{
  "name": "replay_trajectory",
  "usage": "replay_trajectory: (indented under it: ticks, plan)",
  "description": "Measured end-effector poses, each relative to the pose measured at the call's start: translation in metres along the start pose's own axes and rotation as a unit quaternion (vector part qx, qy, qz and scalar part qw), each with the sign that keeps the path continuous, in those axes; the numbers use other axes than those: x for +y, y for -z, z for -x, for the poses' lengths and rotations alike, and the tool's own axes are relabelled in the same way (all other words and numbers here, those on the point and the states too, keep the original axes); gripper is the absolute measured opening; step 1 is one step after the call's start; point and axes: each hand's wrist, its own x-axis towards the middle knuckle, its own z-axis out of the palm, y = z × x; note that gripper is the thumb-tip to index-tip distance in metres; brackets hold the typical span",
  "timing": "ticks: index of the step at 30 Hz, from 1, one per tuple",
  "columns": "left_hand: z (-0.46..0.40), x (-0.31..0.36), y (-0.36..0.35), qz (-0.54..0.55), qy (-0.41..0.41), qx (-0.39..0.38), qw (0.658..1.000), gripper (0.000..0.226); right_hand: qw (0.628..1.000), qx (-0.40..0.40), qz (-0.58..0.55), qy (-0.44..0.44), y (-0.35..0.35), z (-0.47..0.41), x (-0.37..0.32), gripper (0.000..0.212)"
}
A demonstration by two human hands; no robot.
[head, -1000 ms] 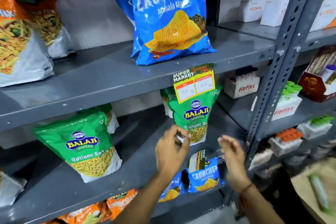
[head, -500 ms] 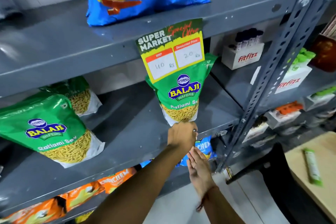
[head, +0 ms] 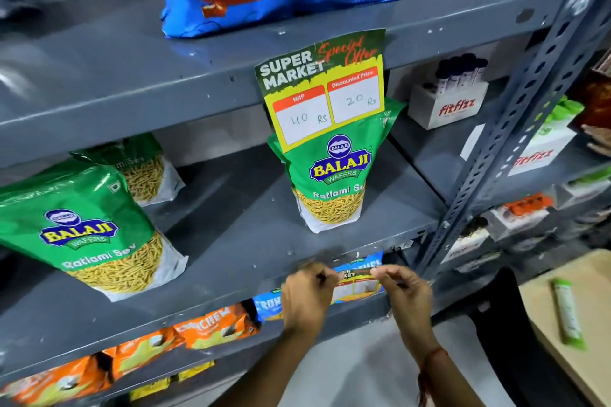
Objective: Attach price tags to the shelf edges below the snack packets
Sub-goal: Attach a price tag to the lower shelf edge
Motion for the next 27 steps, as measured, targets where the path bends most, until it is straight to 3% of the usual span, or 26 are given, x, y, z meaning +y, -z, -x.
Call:
replay_trajectory:
  ticks: [4,9,15,19,21,25,27]
  plan:
    - [0.003,-0.002,-0.01,0.012,0.048,0.052,0.997,0.005,0.998,0.017,0.037,0.038,-0.01,-0.014,-0.004,0.016]
    - [-0.008,-0.001,-0.014,0.045,0.071,0.089,0.992,0.011,0.998,0.028,0.03,0.043,-0.024,-0.025,-0.005,0.015]
    - [-0.015,-0.008,-0.014,0.051,0.089,0.082,0.991,0.019,0.998,0.048,0.049,0.008,-0.027,-0.034,0.005,0.01]
    - [-0.012,-0.012,-0.007,0.047,0.112,0.077,0.99,0.028,0.989,0.141,0.044,0.011,-0.02,-0.034,0.006,0.033]
    - [-0.003,-0.023,0.001,0.075,0.12,0.085,0.986,0.031,0.984,0.176,0.028,0.016,-0.015,-0.026,0.004,0.033]
    - [0.034,-0.067,0.035,0.105,0.165,0.117,0.974,0.042,0.99,0.126,0.043,0.042,-0.038,0.013,-0.005,0.016]
    - [0.053,-0.093,0.059,0.128,0.218,0.147,0.956,0.036,0.992,0.082,0.073,0.056,-0.061,0.039,-0.009,0.016]
